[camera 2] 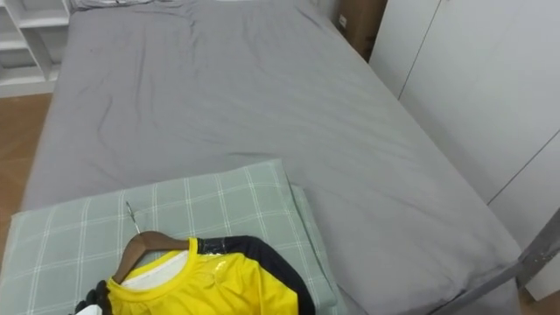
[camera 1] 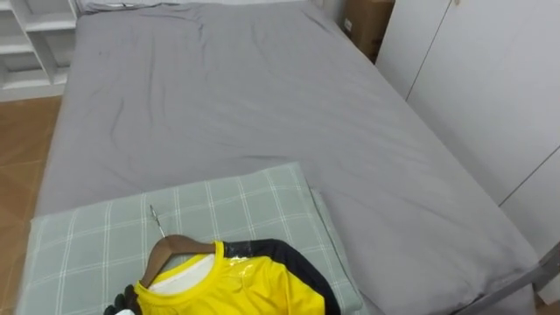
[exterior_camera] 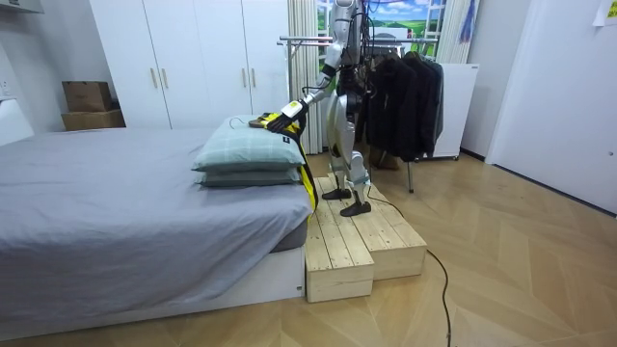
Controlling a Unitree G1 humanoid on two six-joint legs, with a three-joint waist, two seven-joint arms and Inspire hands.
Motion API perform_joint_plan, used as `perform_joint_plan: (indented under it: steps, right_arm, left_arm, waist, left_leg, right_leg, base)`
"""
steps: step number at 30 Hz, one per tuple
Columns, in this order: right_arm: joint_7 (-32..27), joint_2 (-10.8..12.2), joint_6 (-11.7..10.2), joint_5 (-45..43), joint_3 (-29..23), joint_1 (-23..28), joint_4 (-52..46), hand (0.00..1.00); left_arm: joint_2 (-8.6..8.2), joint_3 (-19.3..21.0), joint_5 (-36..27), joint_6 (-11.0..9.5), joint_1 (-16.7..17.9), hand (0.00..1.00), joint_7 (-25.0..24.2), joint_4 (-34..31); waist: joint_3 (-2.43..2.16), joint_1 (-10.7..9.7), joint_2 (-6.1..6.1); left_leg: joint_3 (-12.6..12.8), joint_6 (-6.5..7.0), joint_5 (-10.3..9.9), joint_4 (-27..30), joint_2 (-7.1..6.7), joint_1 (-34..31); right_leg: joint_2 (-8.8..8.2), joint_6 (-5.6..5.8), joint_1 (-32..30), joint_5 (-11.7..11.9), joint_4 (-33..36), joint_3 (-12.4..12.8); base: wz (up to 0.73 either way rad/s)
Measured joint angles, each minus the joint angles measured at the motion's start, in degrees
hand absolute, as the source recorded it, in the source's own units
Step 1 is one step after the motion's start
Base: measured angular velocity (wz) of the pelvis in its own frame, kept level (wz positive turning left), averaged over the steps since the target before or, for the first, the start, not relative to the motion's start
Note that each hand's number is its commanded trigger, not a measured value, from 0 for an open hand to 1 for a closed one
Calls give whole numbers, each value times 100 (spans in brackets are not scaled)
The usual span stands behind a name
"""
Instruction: Hang clothes
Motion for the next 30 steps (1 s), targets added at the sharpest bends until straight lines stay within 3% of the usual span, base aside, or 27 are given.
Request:
perform_joint_plan:
  steps: [6,17,24,30]
  right_arm:
    - [-59,0,-2,145,5,-1,10,0]
    - [-68,4,5,225,98,46,24,0]
    - [-94,4,6,204,97,47,24,0]
    - [-115,2,4,211,95,38,23,0]
  left_arm:
    - [33,1,-629,-34,-33,0,2,-1]
    - [89,-1,-782,-69,-64,0,2,1]
    - [76,-4,-882,-69,-72,0,0,3]
    - [88,251,-863,-66,-95,0,-2,5]
  waist:
    - [0,0,0]
    - [13,-6,4]
    - [64,-3,146]
    - [45,14,191]
  left_leg:
    - [64,0,0,-4,3,31]
    - [100,0,0,-12,8,93]
    - [140,0,0,-12,9,99]
    - [231,-2,-2,-15,16,93]
  right_leg:
    - [3,-2,3,2,8,24]
    - [12,-2,85,2,3,45]
    - [21,-8,73,9,29,73]
    - [58,-11,-34,10,146,182]
  base:
    - [-2]
    - [0]
    - [-1]
    - [-9]
